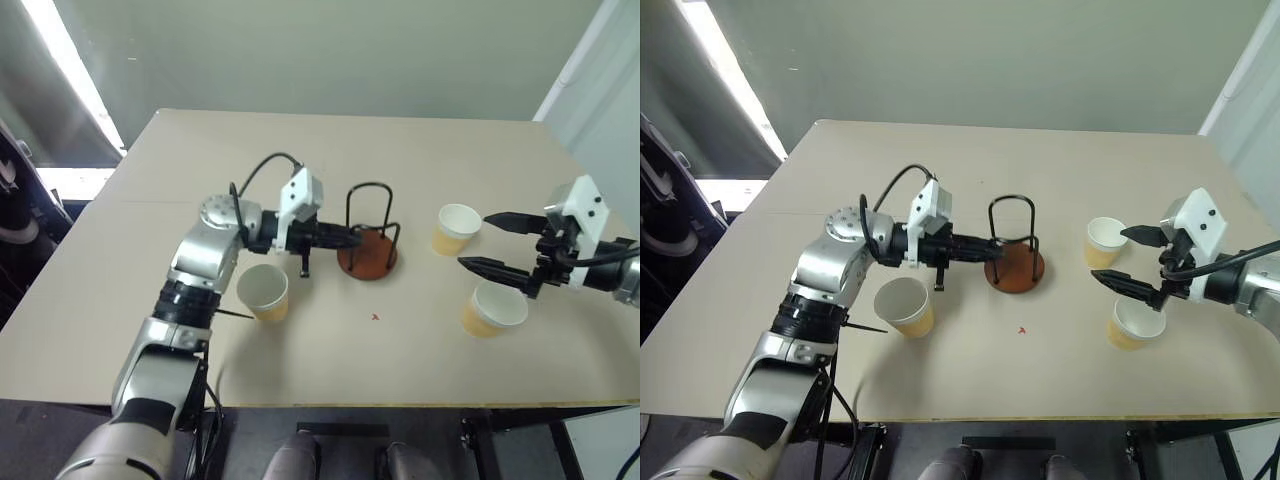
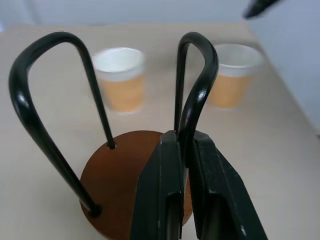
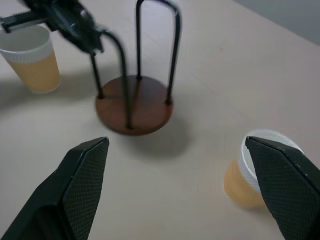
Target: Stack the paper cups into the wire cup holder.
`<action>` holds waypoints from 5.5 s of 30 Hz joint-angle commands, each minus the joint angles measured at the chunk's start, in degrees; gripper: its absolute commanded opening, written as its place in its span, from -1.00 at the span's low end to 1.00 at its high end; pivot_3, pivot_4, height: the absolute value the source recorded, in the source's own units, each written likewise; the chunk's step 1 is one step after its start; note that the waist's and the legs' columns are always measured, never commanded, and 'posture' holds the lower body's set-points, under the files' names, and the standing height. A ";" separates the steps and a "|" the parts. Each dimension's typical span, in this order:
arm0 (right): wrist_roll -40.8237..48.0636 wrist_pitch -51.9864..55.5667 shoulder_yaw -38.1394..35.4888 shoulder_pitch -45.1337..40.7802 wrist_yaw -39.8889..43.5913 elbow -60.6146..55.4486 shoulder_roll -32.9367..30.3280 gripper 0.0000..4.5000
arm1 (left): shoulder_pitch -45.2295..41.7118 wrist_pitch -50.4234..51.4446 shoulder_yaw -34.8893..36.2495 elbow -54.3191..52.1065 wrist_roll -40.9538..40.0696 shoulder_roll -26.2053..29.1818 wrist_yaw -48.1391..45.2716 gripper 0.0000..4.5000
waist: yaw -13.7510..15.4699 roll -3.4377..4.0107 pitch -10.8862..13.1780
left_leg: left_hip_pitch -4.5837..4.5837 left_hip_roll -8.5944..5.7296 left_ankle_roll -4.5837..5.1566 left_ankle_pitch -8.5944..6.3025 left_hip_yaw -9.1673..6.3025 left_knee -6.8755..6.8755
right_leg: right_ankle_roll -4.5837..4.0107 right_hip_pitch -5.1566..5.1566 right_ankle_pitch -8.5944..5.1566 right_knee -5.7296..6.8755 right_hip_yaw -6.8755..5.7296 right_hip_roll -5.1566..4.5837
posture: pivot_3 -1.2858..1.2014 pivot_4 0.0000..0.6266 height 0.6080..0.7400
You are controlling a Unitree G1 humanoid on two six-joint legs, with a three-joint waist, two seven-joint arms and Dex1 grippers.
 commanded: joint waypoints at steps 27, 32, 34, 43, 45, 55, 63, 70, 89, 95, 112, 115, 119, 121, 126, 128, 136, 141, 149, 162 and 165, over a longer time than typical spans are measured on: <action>3.59 1.06 -6.81 2.75 -1.95 -4.79 -3.35 1.00 | 7.52 6.12 -8.20 -12.22 -3.68 -0.04 0.20 -0.61 | 0.03 0.00 0.00 | 0.23 -0.01 0.06 0.01 -0.01 0.06 | 0.07 0.27 0.02 0.02 0.01 -0.02 | 0.03 -0.52 1.00; 3.38 0.65 -6.19 2.27 -1.72 -4.19 -3.58 1.00 | 7.47 7.85 -7.60 -13.78 -4.63 0.40 0.60 0.18 | 0.04 0.00 0.00 | 0.22 -0.01 0.07 0.01 -0.01 0.06 | 0.07 0.27 0.02 0.01 0.01 -0.02 | 0.03 -0.52 1.00; 3.38 0.57 -6.02 2.21 -1.72 -4.16 -3.55 1.00 | 7.52 7.21 -7.68 -14.11 -4.03 0.93 1.09 0.53 | 0.04 0.00 0.00 | 0.22 -0.02 0.07 0.01 -0.01 0.06 | 0.07 0.27 0.02 0.02 0.01 -0.02 | 0.03 -0.52 1.00; 2.43 -0.89 -4.11 1.22 -1.48 -2.96 -3.48 1.00 | 7.32 3.82 -6.52 -15.62 -3.08 5.19 1.32 0.99 | -0.02 0.00 0.00 | 0.26 -0.02 0.07 0.01 -0.01 0.06 | 0.07 0.28 0.02 0.01 0.01 -0.02 | 0.03 -0.52 1.00; 0.24 -2.93 -1.22 -0.93 -1.20 -0.44 -3.94 1.00 | 6.96 3.84 -5.52 -16.29 -3.51 6.45 1.10 0.99 | -0.09 0.00 0.00 | 0.27 -0.01 0.07 0.01 -0.01 0.05 | 0.07 0.29 0.02 0.02 0.01 -0.02 | 0.03 -0.52 1.00; -9.92 -11.82 12.48 -12.88 1.26 10.68 -2.64 1.00 | 5.54 7.45 1.27 -18.57 -8.11 10.66 2.48 0.99 | -0.27 0.00 0.00 | 0.30 -0.01 0.10 0.03 -0.03 0.04 | 0.07 0.30 0.03 0.03 0.02 -0.03 | 0.03 -0.52 1.00; -23.16 -22.32 24.70 -17.18 6.39 18.81 -2.86 1.00 | 3.19 12.25 8.39 -17.61 -12.78 11.98 6.51 0.99 | -0.27 0.00 0.00 | 0.29 -0.01 0.11 0.02 -0.03 0.03 | 0.06 0.30 0.03 0.02 0.00 -0.06 | 0.03 -0.52 1.00; -32.30 -30.45 31.19 -24.69 9.05 30.10 1.49 1.00 | 3.91 11.94 9.12 -17.57 -12.81 13.43 7.64 0.99 | -0.48 0.01 0.00 | 0.31 0.00 0.11 0.02 -0.03 0.00 | 0.05 0.29 0.04 0.04 0.00 -0.06 | 0.03 -0.52 1.00; -44.76 -43.04 35.95 -33.42 13.68 50.03 10.04 0.28 | 5.72 10.72 8.89 -17.74 -12.50 14.83 7.99 1.00 | -0.38 0.01 0.01 | 0.29 -0.01 0.06 -0.02 -0.04 -0.10 | -0.05 0.26 0.04 0.02 -0.03 -0.08 | 0.03 -0.52 1.00; -46.84 -45.45 36.54 -34.84 14.64 54.24 10.83 -0.77 | 6.09 10.59 8.65 -18.01 -12.43 14.98 8.36 1.00 | -0.34 0.01 0.01 | 0.29 0.00 0.03 -0.04 -0.04 -0.15 | -0.06 0.26 0.04 0.05 -0.04 -0.08 | 0.03 -0.52 1.00; -22.66 -15.16 21.57 -31.45 28.32 10.01 -1.56 -0.99 | 7.71 10.05 8.14 -17.14 -11.21 19.64 5.29 1.00 | -0.26 0.03 0.03 | -0.18 0.00 -0.08 -0.08 -0.09 -0.27 | -0.12 -0.06 0.01 -0.04 -0.13 -0.07 | 0.03 -0.52 1.00; -15.04 -6.01 19.36 -33.22 27.92 0.44 -3.54 -0.99 | 7.49 9.48 7.67 -16.26 -10.71 19.38 5.11 1.00 | -0.32 0.01 0.04 | -0.07 -0.02 -0.08 -0.08 -0.14 -0.18 | -0.12 0.06 0.01 -0.14 -0.12 -0.07 | 0.03 -0.52 1.00; -9.55 0.30 19.60 -33.94 25.51 -7.26 -4.16 -0.99 | 6.63 8.16 6.46 -14.86 -10.07 18.40 4.74 1.00 | -0.33 0.01 0.04 | 0.07 -0.03 -0.14 -0.04 -0.18 -0.15 | -0.15 0.09 -0.02 -0.10 -0.11 -0.08 | 0.03 -0.52 1.00; -9.23 0.41 20.55 -33.32 24.62 -8.82 -4.39 -0.99 | 5.94 7.64 5.91 -14.13 -9.73 17.70 4.62 1.00 | -0.33 0.01 0.04 | 0.14 -0.03 -0.13 -0.03 -0.18 -0.14 | -0.15 0.15 -0.02 -0.09 -0.11 -0.08 | 0.03 -0.52 1.00; -13.59 -4.36 24.29 -30.83 23.05 -9.13 -5.24 -0.99 | 5.65 7.01 5.03 -14.01 -9.02 16.27 4.65 1.00 | -0.39 0.00 0.04 | 0.15 -0.03 -0.10 -0.03 -0.19 -0.11 | -0.14 0.16 -0.02 -0.08 -0.11 -0.08 | 0.03 -0.52 1.00; -14.68 -5.80 25.38 -30.49 22.76 -8.57 -5.22 -0.99 | 5.70 7.08 4.97 -14.26 -8.93 16.08 4.69 1.00 | -0.43 0.01 0.04 | 0.14 -0.02 -0.10 -0.02 -0.19 -0.12 | -0.14 0.13 -0.02 -0.05 -0.11 -0.08 | 0.03 -0.52 1.00; -14.37 -7.80 26.82 -29.25 23.09 -8.75 -4.58 -0.99 | 6.10 7.78 5.90 -14.98 -9.10 16.83 4.95 1.00 | -0.44 0.01 0.04 | 0.13 -0.02 -0.06 -0.01 -0.19 -0.12 | -0.13 0.14 -0.02 -0.07 -0.11 -0.08 | 0.03 -0.52 1.00; -14.02 -7.90 27.48 -29.16 23.26 -8.83 -4.05 -0.99 | 5.99 7.77 6.00 -14.90 -9.04 16.97 5.20 1.00 | -0.45 0.01 0.04 | 0.13 -0.02 -0.05 -0.01 -0.19 -0.12 | -0.13 0.13 -0.02 -0.06 -0.11 -0.08 | 0.03 -0.52 1.00; -13.64 -7.37 27.76 -28.33 22.65 -9.88 -3.55 -0.74 | 6.09 7.60 6.04 -14.91 -9.01 16.85 5.64 1.00 | -0.45 0.01 0.04 | 0.13 -0.02 -0.04 0.00 -0.19 -0.12 | -0.14 0.13 -0.02 -0.07 -0.12 -0.08 | 0.03 -0.52 1.00; -4.64 0.78 20.11 -30.66 15.06 -8.42 0.35 0.18 | 5.70 8.59 7.60 -16.70 -10.11 19.03 5.58 1.00 | -0.56 0.00 0.04 | 0.14 -0.02 -0.04 0.00 -0.18 -0.12 | -0.14 0.12 -0.02 -0.06 -0.11 -0.08 | 0.03 -0.52 1.00; -0.89 4.27 16.60 -32.38 12.46 -6.49 1.35 0.18 | 6.10 10.25 9.81 -19.23 -12.09 22.23 4.13 1.00 | -0.63 -0.02 0.05 | 0.12 -0.01 -0.04 0.01 -0.18 -0.12 | -0.14 0.10 -0.02 -0.08 -0.12 -0.07 | 0.03 -0.52 1.00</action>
